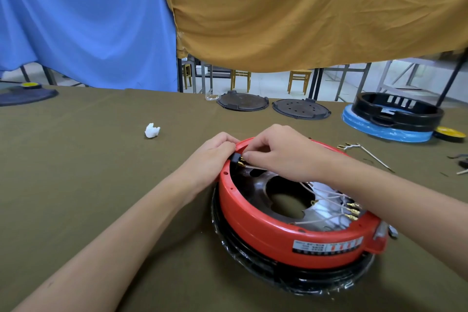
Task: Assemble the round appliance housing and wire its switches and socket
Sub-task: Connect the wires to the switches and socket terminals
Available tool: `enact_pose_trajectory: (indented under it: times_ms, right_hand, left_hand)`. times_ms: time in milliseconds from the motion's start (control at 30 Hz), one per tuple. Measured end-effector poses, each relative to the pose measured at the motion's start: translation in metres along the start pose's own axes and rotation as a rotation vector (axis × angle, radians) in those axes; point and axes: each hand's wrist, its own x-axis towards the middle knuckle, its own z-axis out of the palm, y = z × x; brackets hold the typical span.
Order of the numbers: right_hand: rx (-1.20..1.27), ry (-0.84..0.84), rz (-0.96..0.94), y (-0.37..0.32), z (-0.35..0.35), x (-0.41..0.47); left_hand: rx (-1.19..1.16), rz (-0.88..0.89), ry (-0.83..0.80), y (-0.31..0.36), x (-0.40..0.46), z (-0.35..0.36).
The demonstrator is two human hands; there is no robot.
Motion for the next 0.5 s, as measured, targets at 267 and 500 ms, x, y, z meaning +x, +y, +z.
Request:
enact_pose_trajectory:
  times_ms: [267, 500]
  right_hand:
    - [0.072, 0.019, 0.033, 0.012, -0.008, -0.002]
    - [-0.001, 0.049, -0.016, 0.008, 0.001, 0.001]
  left_hand:
    - [0.004, -0.011, 0.005, 0.002, 0.0, -0.002]
    - [0.021, 0.004, -0.004, 0.001, -0.001, -0.002]
